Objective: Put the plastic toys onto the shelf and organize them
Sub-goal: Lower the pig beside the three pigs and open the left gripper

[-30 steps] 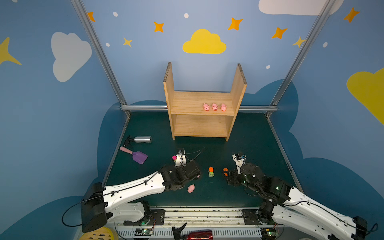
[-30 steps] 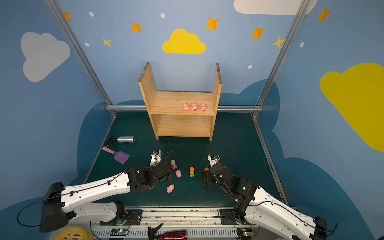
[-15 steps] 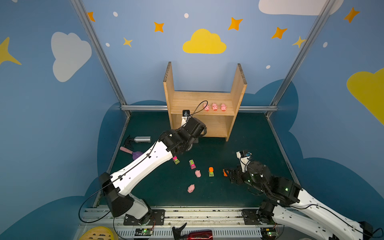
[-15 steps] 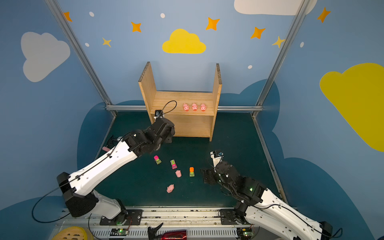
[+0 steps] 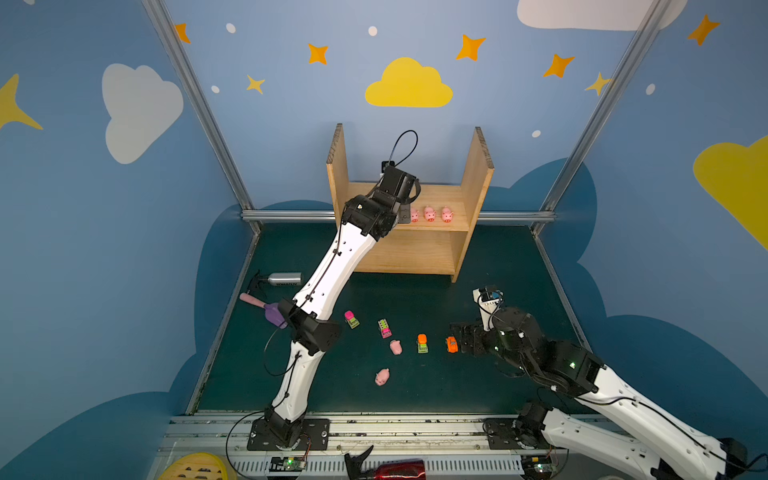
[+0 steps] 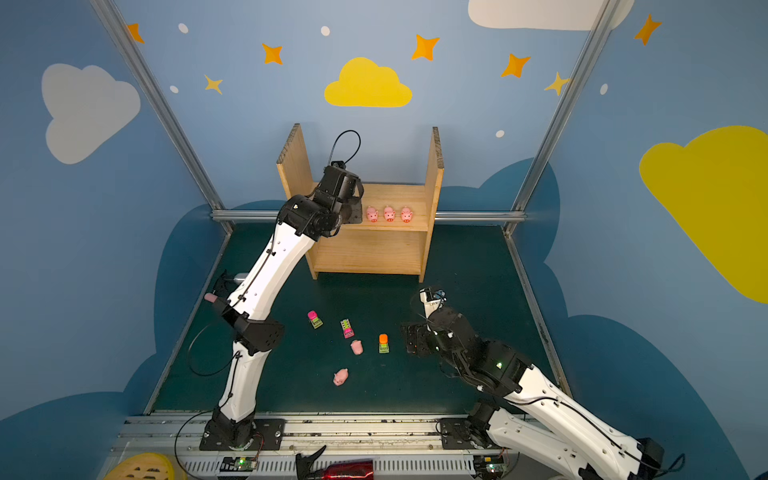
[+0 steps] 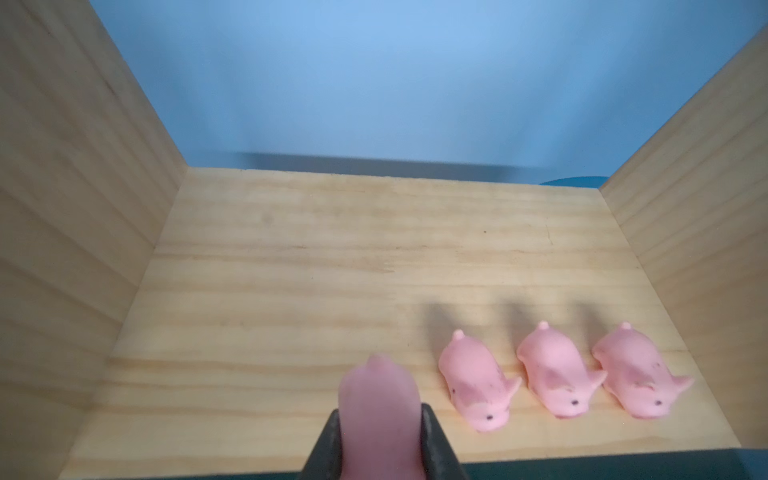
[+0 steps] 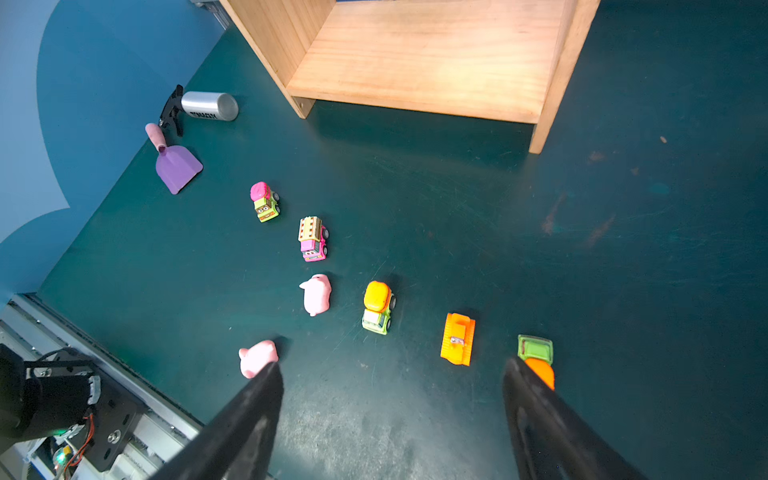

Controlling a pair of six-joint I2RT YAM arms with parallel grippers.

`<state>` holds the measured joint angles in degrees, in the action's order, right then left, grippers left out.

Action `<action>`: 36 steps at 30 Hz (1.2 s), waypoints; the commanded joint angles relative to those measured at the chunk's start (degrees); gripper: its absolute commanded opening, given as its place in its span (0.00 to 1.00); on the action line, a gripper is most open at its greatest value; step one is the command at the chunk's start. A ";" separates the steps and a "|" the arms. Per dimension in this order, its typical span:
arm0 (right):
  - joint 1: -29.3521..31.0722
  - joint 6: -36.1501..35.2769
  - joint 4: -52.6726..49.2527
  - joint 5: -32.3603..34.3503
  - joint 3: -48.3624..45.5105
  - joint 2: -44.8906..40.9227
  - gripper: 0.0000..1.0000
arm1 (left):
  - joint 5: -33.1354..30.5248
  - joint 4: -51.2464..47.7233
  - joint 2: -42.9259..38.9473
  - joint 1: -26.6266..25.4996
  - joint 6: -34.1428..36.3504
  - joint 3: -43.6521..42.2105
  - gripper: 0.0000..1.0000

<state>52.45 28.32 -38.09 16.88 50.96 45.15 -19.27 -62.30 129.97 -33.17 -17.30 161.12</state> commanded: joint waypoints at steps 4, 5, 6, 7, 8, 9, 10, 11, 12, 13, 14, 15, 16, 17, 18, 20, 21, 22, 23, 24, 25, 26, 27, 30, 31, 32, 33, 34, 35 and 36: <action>-0.91 -3.80 -0.46 0.45 8.45 1.85 0.82 | 5.22 0.71 -0.66 2.48 0.26 -5.19 0.28; -1.09 -4.59 -0.37 0.47 9.92 2.53 0.82 | 5.44 1.61 -0.73 2.63 0.34 -5.85 0.28; -1.20 -5.34 -0.32 0.52 11.50 3.49 0.82 | 5.76 2.10 -0.46 2.74 0.40 -5.84 0.28; -1.35 -5.98 -0.32 0.52 12.91 4.44 0.82 | 6.26 2.39 -0.12 2.83 0.30 -5.57 0.28; -1.46 -6.63 -0.39 0.49 14.55 5.61 0.82 | 6.77 2.83 0.38 2.94 0.18 -5.16 0.28; -1.49 -7.21 -0.48 0.43 16.06 6.78 0.82 | 7.34 3.27 0.89 3.10 0.16 -4.73 0.28; -1.60 -7.58 -0.66 0.39 17.32 7.59 0.82 | 7.61 3.48 1.34 3.24 0.09 -4.21 0.28; -1.56 -7.86 -0.86 0.36 18.65 8.53 0.82 | 7.98 3.72 1.90 3.36 -0.17 -3.55 0.29; -1.62 -8.01 -1.17 0.48 19.70 9.22 0.82 | 8.54 3.84 2.46 3.53 -0.50 -2.97 0.29; -1.60 -8.05 -1.37 0.80 20.40 9.66 0.82 | 9.00 3.84 2.83 3.63 -0.81 -2.57 0.29; -1.62 -8.10 -1.60 1.02 20.95 9.95 0.82 | 9.45 4.12 3.16 3.72 -0.89 -2.39 0.29; -1.60 -8.14 -1.83 1.38 21.31 10.13 0.82 | 9.68 4.37 3.37 3.79 -1.11 -2.37 0.29; -1.71 -8.07 -1.91 1.48 21.32 10.14 0.82 | 9.85 4.66 3.49 3.80 -1.29 -2.32 0.29; -1.73 -7.95 -2.05 1.78 21.44 10.01 0.82 | 10.16 4.73 3.53 3.79 -1.37 -2.36 0.30; -1.72 -7.76 -2.21 2.07 21.30 9.83 0.82 | 10.43 4.88 3.61 3.81 -1.58 -2.32 0.30; -1.77 -7.53 -2.19 2.49 21.14 9.57 0.82 | 11.06 4.89 3.79 3.81 -1.91 -2.39 0.30; -1.82 -7.48 -2.30 2.63 20.95 9.52 0.82 | 11.09 4.85 3.84 3.81 -2.01 -2.39 0.30; -1.84 -7.40 -2.25 2.66 20.80 9.57 0.82 | 11.09 4.76 3.91 3.77 -2.12 -2.38 0.30; -1.91 -7.38 -2.26 2.59 20.84 9.57 0.82 | 11.18 4.74 4.02 3.79 -2.18 -2.33 0.31; -1.91 -7.41 -2.30 2.48 20.81 9.68 0.82 | 11.39 4.72 4.06 3.76 -2.05 -2.34 0.32; -1.95 -7.40 -2.34 2.33 20.93 9.76 0.82 | 11.44 4.57 4.08 3.75 -2.08 -2.38 0.34; -1.98 -7.44 -2.45 2.20 21.06 9.94 0.82 | 11.44 4.50 4.14 3.72 -2.13 -2.39 0.36; -2.00 -7.48 -2.67 2.11 21.22 10.03 0.82 | 11.44 4.39 4.13 3.72 -2.21 -2.38 0.39; -2.08 -7.57 -3.00 2.11 21.72 9.88 0.82 | 10.93 4.30 4.03 3.66 -2.04 -2.39 0.47; -2.08 -7.62 -3.17 2.11 21.82 9.66 0.82 | 10.68 4.44 4.04 3.72 -1.98 -2.37 0.49; -2.03 -7.60 -3.29 2.25 21.84 9.49 0.82 | 10.49 4.50 3.95 3.72 -1.94 -2.39 0.50; -2.08 -7.58 -3.42 2.42 21.88 9.29 0.82 | 10.37 4.61 3.90 3.72 -1.78 -2.39 0.51; -2.08 -7.62 -3.64 2.45 21.90 9.11 0.82 | 10.15 4.69 3.89 3.72 -1.79 -2.36 0.51; -2.07 -7.50 -3.87 2.53 21.98 8.92 0.82 | 9.96 4.65 3.87 3.72 -1.83 -2.36 0.52; -2.08 -7.50 -4.07 2.65 21.91 8.78 0.82 | 9.95 4.68 3.80 3.68 -1.82 -2.32 0.52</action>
<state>50.65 21.15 -41.08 18.57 71.16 55.11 -8.43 -57.60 133.19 -29.65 -19.27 157.75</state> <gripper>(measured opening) 0.820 0.520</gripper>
